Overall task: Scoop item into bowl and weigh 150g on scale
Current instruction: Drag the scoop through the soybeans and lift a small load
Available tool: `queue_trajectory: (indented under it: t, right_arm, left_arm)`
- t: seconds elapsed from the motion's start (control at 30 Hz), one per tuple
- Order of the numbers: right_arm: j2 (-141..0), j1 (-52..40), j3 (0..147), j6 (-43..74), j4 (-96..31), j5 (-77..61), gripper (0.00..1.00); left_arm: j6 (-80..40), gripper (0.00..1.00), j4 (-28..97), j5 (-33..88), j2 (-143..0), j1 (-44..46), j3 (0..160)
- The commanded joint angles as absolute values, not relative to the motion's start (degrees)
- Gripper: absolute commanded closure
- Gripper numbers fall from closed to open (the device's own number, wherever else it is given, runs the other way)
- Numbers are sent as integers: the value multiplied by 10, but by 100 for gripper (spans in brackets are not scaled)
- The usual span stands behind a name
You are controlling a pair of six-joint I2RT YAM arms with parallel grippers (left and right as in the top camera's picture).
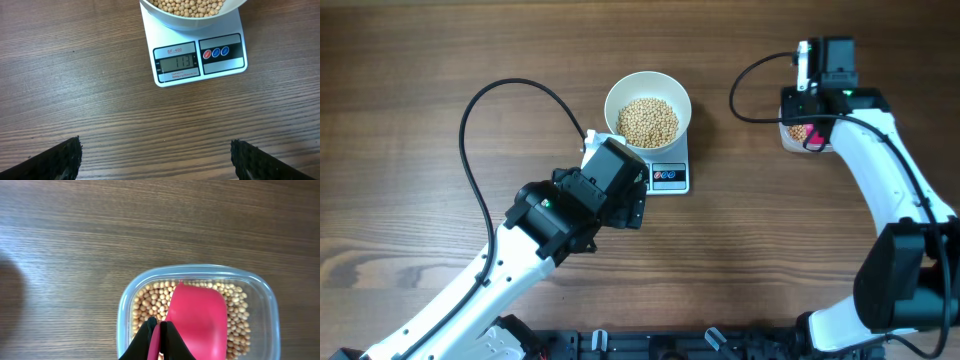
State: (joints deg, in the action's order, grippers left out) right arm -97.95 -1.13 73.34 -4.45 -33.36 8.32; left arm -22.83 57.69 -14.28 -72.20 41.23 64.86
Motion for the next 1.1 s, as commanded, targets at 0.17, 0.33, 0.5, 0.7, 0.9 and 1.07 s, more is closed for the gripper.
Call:
queue_trajectory:
  t: [0.17, 0.33, 0.5, 0.7, 0.9, 1.07]
  right_arm:
    - [-952, 11, 748, -29, -335, -23, 96]
    - [-952, 16, 748, -28, -335, -31, 96]
    - [-952, 37, 748, -28, -342, -65, 96]
    - [-952, 82, 748, -13, -342, -140, 96]
    - [-952, 123, 748, -14, -342, -213, 96]
    - [-952, 155, 748, -14, -343, -255, 96]
  left_arm:
    - [-229, 0, 577, -144, -721, 410, 646]
    - [-229, 0, 577, -144, -721, 410, 646]
    - [-229, 0, 577, -144, -721, 410, 646]
    - [-229, 0, 577, -144, -721, 410, 646]
    - [-229, 0, 577, -144, -721, 410, 646]
    - [-229, 0, 577, -144, -721, 410, 646]
